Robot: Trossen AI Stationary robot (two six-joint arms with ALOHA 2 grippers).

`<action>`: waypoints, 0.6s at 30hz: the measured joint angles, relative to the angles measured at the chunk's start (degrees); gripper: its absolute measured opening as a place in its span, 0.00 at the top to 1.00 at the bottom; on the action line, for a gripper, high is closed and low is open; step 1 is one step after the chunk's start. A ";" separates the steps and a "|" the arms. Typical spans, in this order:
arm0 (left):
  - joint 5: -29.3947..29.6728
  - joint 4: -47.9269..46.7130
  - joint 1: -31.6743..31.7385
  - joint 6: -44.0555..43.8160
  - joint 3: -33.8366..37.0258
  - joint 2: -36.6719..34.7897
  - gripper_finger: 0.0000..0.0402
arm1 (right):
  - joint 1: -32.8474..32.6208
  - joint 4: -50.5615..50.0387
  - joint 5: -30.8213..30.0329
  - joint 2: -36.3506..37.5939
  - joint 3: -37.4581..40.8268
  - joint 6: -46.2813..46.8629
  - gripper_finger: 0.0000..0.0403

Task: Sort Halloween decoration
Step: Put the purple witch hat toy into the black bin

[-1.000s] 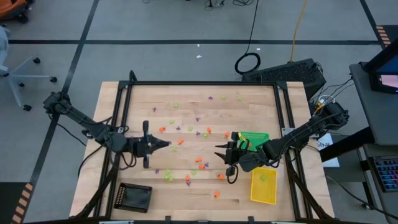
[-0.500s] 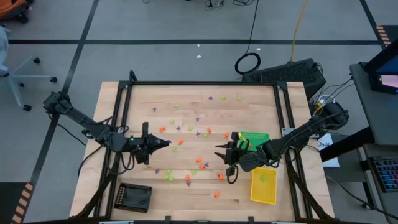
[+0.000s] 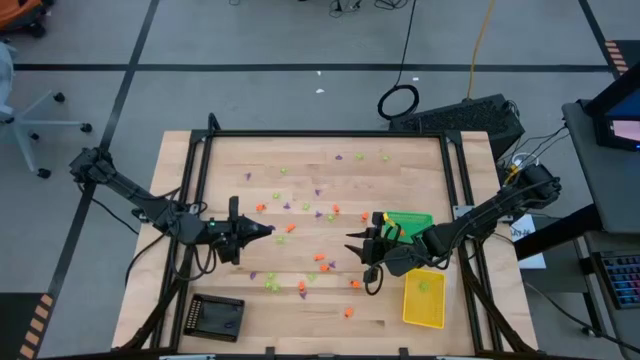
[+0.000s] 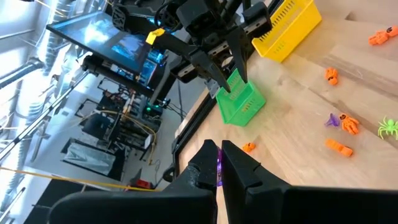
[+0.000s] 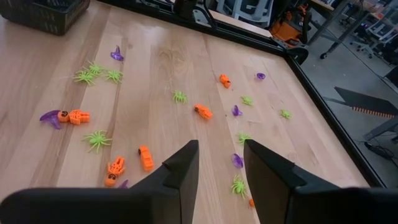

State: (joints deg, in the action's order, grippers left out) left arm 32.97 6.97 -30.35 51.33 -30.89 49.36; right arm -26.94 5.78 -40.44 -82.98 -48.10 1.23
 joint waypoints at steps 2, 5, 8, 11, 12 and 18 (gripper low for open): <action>0.00 -0.01 0.00 -0.13 0.00 0.00 0.99 | 0.00 0.00 -0.01 0.00 0.00 0.00 0.71; -0.04 -0.01 0.00 -4.35 0.00 0.00 0.99 | 0.01 0.00 -0.01 0.00 0.00 0.02 0.71; -0.07 -0.05 0.00 -10.06 0.00 0.00 0.99 | 0.02 0.00 -0.01 0.00 0.00 0.02 0.71; -0.07 -0.12 0.00 -16.71 0.00 0.00 0.99 | 0.02 0.00 -0.01 0.00 0.00 0.02 0.71; -0.07 -0.14 0.00 -18.98 0.00 0.00 0.99 | 0.02 0.00 -0.01 0.00 0.00 0.02 0.71; -0.07 -0.27 0.00 -36.00 0.00 0.00 0.99 | 0.02 0.00 -0.01 0.00 0.00 0.04 0.71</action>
State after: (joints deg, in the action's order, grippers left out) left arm 32.91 6.70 -30.35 15.33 -30.89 49.36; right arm -26.92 5.78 -40.44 -82.98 -48.10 1.28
